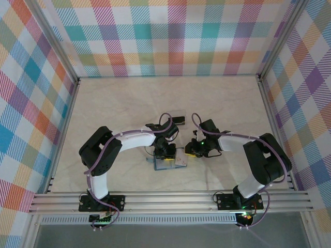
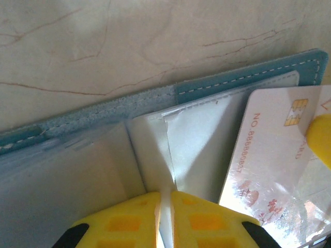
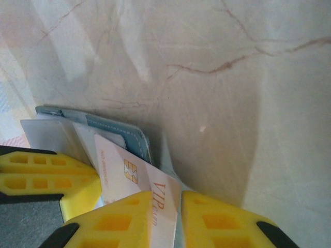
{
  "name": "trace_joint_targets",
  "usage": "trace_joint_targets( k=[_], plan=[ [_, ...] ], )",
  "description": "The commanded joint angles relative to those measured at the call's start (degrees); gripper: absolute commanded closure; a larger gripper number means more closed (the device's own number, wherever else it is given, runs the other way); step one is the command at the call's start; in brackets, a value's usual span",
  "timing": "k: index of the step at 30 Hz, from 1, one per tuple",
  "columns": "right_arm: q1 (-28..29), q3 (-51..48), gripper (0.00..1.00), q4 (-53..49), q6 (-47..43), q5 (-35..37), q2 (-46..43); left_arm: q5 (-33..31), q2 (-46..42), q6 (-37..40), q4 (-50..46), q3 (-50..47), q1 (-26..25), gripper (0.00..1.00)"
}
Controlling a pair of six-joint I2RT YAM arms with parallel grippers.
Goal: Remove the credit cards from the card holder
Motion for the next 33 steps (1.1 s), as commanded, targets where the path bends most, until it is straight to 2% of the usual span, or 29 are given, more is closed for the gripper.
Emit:
trace_joint_targets(
  k=[1,8,24,28,33],
  plan=[
    [-0.5,-0.8,0.79,2.9,0.7,-2.0,0.6,-1.0,1.8,0.6,-4.5,-0.4,-1.1,0.85],
    [-0.8,-0.8,0.89,1.4,-0.1,-1.1,-1.2,-1.0,1.6,0.5,-4.5,-0.3,-1.0,0.85],
    [-0.8,4.5,0.97,-12.4,-6.8,1.2,-10.4,-1.3,-2.6,-0.5,-4.2,0.2,-1.1,0.85],
    [-0.8,7.2,1.0,-16.4,-10.1,3.2,-12.7,-2.9,-5.6,-0.7,-5.1,0.7,-1.0,0.85],
    [-0.6,12.6,1.0,-22.0,-19.3,7.1,-14.2,-5.2,-9.7,-0.6,-6.0,0.4,-0.8,0.85]
  ],
)
